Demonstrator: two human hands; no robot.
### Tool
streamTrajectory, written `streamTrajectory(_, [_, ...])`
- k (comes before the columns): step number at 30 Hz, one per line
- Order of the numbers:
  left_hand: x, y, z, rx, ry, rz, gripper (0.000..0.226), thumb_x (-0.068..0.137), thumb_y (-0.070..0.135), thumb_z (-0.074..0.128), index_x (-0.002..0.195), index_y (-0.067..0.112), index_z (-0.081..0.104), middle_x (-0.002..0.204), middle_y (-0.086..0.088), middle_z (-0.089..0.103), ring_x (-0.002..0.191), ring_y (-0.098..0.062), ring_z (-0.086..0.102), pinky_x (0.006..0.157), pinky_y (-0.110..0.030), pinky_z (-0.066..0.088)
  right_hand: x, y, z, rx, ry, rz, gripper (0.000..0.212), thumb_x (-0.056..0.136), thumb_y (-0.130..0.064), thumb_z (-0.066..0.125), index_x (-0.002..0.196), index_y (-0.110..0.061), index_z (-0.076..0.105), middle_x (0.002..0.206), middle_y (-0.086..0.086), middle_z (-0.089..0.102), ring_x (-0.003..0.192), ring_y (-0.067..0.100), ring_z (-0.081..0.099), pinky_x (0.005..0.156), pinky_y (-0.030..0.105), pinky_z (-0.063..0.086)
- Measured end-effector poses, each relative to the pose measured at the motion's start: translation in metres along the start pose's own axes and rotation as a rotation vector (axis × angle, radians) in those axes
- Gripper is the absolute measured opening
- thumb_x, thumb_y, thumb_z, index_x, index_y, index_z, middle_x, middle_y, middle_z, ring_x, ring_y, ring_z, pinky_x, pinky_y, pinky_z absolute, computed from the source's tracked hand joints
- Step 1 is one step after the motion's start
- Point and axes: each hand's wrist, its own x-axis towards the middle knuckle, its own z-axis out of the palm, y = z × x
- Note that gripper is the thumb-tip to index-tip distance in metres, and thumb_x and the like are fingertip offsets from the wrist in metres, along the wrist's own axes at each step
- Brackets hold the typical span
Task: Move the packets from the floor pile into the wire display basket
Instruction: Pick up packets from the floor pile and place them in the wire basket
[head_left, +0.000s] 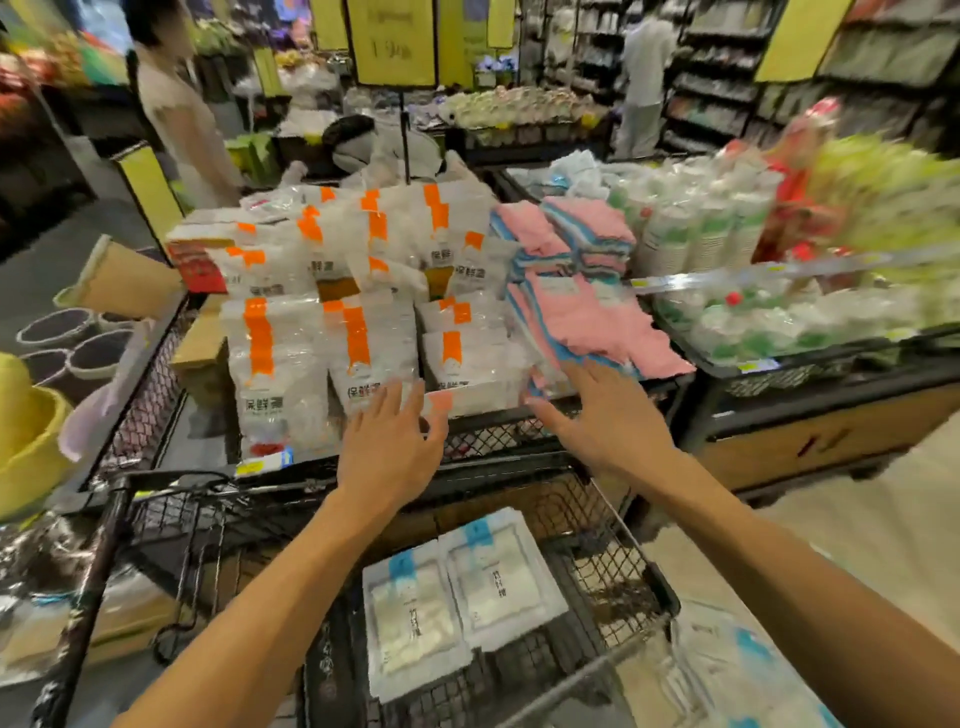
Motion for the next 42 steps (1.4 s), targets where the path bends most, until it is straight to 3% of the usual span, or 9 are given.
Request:
streamTrajectory(3, [-0.008, 0.030, 0.001, -0.064, -0.027, 0.114, 0.065, 0.105, 0.057, 0.023, 0.163, 0.027, 0.017, 0.171, -0.003, 0.011, 0.158, -0.022, 0.008, 0.127, -0.047, 0.008, -0.039, 0.023, -0.026, -0.012, 0.054, 0.109, 0.103, 0.084, -0.090, 0.015, 0.155, -0.020, 0.040, 0.155, 0.008, 0.047, 0.144, 0.029, 0.041, 0.117, 0.051, 0.034])
streamTrajectory(6, [-0.022, 0.070, 0.009, -0.082, -0.060, 0.263, 0.065, 0.106, 0.056, 0.024, 0.162, 0.026, 0.018, 0.171, -0.005, 0.011, 0.158, -0.023, 0.008, 0.127, -0.048, 0.010, -0.089, 0.054, -0.045, -0.028, 0.079, 0.256, 0.090, 0.092, -0.082, 0.031, 0.160, -0.022, 0.032, 0.163, 0.007, 0.038, 0.150, 0.028, 0.034, 0.122, 0.052, 0.028])
streamTrajectory(10, [-0.044, 0.128, 0.026, -0.090, -0.089, 0.421, 0.065, 0.106, 0.056, 0.026, 0.162, 0.024, 0.022, 0.170, -0.006, 0.018, 0.156, -0.025, 0.015, 0.125, -0.049, 0.014, -0.160, 0.091, -0.066, -0.033, 0.101, 0.447, 0.091, 0.092, -0.082, 0.033, 0.162, -0.024, 0.028, 0.169, 0.007, 0.026, 0.156, 0.026, 0.023, 0.126, 0.052, 0.019])
streamTrajectory(16, [-0.073, 0.214, 0.044, -0.066, -0.132, 0.613, 0.066, 0.106, 0.056, 0.025, 0.162, 0.021, 0.023, 0.170, -0.008, 0.018, 0.157, -0.026, 0.015, 0.125, -0.050, 0.015, -0.248, 0.150, -0.085, 0.008, 0.187, 0.637, 0.084, 0.095, -0.076, 0.040, 0.160, -0.023, 0.032, 0.168, 0.005, 0.029, 0.154, 0.027, 0.026, 0.125, 0.046, 0.024])
streamTrajectory(24, [-0.109, 0.341, 0.080, -0.004, -0.192, 0.749, 0.068, 0.106, 0.058, 0.021, 0.163, 0.022, 0.017, 0.171, -0.006, 0.014, 0.157, -0.024, 0.011, 0.127, -0.047, 0.014, -0.337, 0.247, -0.108, -0.002, 0.170, 0.800, 0.082, 0.099, -0.073, 0.034, 0.163, -0.024, 0.022, 0.170, 0.003, 0.024, 0.154, 0.024, 0.025, 0.123, 0.040, 0.022])
streamTrajectory(30, [-0.140, 0.428, 0.132, 0.039, -0.243, 0.824, 0.067, 0.106, 0.057, 0.023, 0.163, 0.021, 0.018, 0.170, -0.005, 0.016, 0.157, -0.023, 0.013, 0.126, -0.048, 0.016, -0.407, 0.338, -0.103, 0.030, 0.167, 0.949, 0.086, 0.095, -0.078, 0.032, 0.162, -0.025, 0.024, 0.169, 0.004, 0.025, 0.155, 0.025, 0.024, 0.125, 0.043, 0.020])
streamTrajectory(42, [-0.155, 0.528, 0.246, 0.155, -0.390, 0.988, 0.066, 0.107, 0.052, 0.027, 0.163, 0.019, 0.017, 0.169, -0.008, 0.019, 0.156, -0.026, 0.016, 0.124, -0.048, 0.020, -0.502, 0.441, -0.045, 0.003, 0.148, 1.255, 0.084, 0.097, -0.073, 0.040, 0.159, -0.017, 0.031, 0.163, 0.009, 0.037, 0.149, 0.029, 0.034, 0.121, 0.045, 0.026])
